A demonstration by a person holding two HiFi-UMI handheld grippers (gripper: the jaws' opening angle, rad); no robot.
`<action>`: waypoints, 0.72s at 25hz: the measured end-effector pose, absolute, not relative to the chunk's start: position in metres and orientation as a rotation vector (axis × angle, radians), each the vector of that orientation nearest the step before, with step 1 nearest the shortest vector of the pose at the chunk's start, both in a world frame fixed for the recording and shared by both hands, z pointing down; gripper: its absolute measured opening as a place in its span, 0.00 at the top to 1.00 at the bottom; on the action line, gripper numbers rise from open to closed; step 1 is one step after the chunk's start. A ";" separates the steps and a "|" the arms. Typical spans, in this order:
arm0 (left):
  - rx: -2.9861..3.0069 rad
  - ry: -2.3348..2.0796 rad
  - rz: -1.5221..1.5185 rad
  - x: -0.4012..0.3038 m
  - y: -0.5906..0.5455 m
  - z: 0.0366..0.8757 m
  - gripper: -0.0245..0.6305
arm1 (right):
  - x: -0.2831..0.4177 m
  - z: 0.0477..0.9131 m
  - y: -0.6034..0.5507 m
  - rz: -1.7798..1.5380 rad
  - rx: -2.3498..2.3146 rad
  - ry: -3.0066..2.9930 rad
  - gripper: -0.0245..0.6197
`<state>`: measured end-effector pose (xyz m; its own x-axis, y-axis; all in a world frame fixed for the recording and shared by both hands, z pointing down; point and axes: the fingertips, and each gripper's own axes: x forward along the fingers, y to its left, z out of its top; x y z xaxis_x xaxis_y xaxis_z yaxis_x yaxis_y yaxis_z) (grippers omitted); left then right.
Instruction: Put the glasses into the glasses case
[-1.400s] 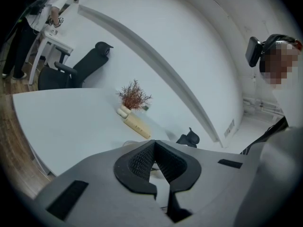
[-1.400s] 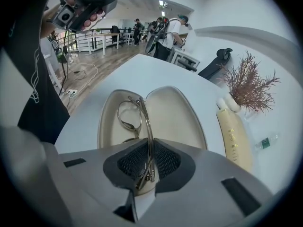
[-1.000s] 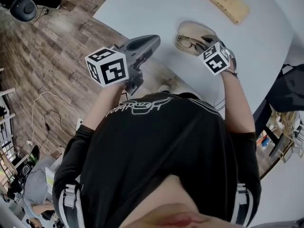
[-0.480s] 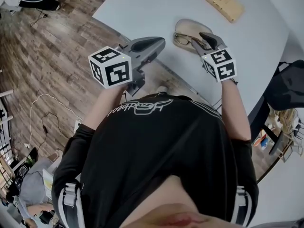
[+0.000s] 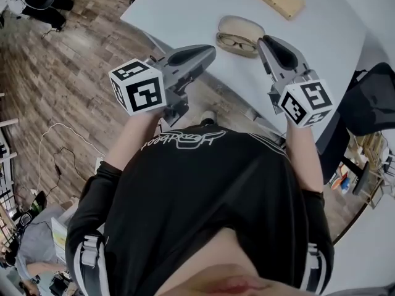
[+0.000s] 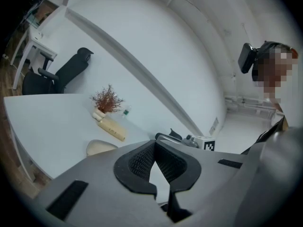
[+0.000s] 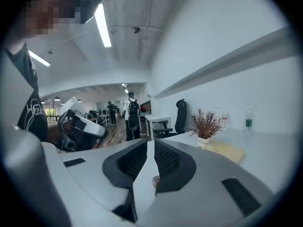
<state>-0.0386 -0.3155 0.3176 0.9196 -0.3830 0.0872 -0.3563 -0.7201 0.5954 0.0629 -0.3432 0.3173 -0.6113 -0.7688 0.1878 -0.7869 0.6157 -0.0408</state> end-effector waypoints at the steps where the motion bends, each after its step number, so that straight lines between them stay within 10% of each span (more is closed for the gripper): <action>1: 2.456 -0.528 -0.048 -0.036 -0.306 0.311 0.95 | 0.062 0.308 -0.330 0.208 1.305 -2.721 0.90; 18: 2.596 -0.523 -0.050 0.013 -0.122 0.272 0.95 | 0.086 0.263 -0.110 0.264 1.138 -3.007 0.94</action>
